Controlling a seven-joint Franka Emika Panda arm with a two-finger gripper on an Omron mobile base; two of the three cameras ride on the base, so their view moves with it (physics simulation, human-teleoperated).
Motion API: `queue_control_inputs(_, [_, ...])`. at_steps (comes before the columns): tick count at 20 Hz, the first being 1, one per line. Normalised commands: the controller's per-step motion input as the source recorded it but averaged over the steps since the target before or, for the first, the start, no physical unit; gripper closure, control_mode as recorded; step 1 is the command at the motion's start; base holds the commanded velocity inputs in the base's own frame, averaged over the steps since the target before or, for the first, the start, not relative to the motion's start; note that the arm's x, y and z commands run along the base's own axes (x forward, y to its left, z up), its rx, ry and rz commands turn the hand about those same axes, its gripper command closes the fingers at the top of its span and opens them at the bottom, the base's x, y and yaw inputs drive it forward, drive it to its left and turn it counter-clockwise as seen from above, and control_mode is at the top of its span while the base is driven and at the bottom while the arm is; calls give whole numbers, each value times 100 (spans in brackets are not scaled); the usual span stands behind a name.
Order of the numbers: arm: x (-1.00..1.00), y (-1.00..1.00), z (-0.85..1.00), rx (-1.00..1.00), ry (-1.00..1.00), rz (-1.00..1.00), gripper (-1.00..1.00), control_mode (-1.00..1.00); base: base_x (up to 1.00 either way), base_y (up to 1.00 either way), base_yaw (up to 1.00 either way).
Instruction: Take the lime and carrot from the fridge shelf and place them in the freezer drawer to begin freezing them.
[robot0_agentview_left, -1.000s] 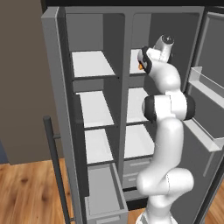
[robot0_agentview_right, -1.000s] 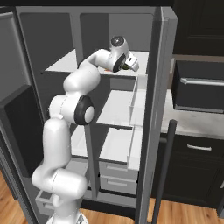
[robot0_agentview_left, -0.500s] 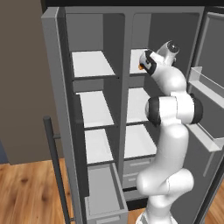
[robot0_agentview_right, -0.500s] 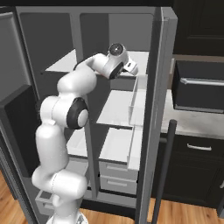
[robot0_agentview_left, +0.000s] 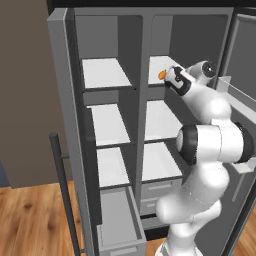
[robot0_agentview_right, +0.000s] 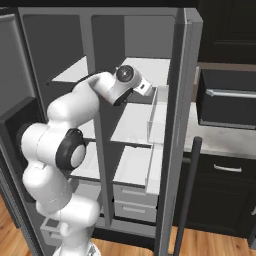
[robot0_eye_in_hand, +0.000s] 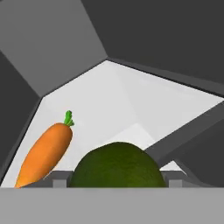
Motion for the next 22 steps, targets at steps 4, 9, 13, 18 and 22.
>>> queue_control_inputs(4, [-96, 17, 8, 0, -8, 0, 100, -100, 0, 0, 0])
queue_control_inputs(9, [-81, 24, 44, 0, -1, 0, 100, -100, 0, 0, 0])
queue_control_inputs(13, [-76, 43, 16, 0, 7, 0, 100, -100, 0, 0, 0])
queue_control_inputs(18, [-69, 58, 1, 0, 17, 0, 100, -100, 0, 0, 0])
queue_control_inputs(22, [-77, 58, 0, 0, 17, 0, 100, -100, 0, 0, 0])
